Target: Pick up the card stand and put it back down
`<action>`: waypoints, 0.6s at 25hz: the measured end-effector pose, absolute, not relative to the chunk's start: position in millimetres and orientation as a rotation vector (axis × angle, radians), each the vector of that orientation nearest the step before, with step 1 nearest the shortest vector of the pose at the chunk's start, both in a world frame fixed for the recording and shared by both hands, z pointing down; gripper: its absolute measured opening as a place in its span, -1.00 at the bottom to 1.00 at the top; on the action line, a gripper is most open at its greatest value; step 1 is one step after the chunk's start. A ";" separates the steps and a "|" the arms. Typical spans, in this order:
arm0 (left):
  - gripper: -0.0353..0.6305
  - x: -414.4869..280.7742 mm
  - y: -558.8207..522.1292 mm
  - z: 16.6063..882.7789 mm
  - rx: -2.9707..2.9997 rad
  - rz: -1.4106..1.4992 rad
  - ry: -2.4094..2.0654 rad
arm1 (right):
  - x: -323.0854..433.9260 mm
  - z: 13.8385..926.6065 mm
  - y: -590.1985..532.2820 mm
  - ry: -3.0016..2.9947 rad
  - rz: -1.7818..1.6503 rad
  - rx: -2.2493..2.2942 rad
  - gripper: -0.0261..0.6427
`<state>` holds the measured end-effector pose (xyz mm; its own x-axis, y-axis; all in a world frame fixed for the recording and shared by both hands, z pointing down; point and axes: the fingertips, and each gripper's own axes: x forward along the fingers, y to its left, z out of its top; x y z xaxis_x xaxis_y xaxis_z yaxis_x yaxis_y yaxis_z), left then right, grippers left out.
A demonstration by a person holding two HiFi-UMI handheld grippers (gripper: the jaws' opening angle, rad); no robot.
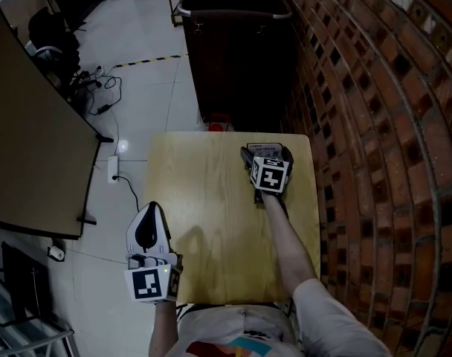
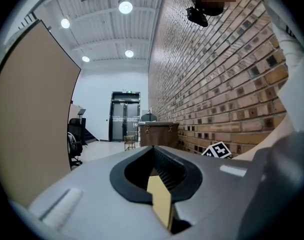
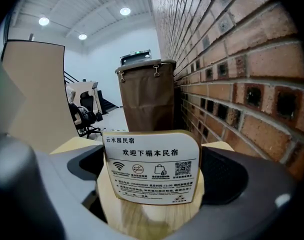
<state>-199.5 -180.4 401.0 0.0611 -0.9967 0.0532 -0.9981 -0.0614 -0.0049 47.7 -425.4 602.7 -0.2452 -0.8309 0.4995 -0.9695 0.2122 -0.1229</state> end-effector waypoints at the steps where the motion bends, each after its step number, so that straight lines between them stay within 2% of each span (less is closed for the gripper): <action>1: -0.91 -200.8 -181.1 401.1 2.261 0.065 -2.133 | 47.8 603.3 -425.8 -2.168 0.594 1.688 0.80; 15: -0.91 -200.5 -179.7 398.8 2.269 0.044 -2.127 | 53.5 580.8 -419.9 -2.269 0.598 1.753 0.80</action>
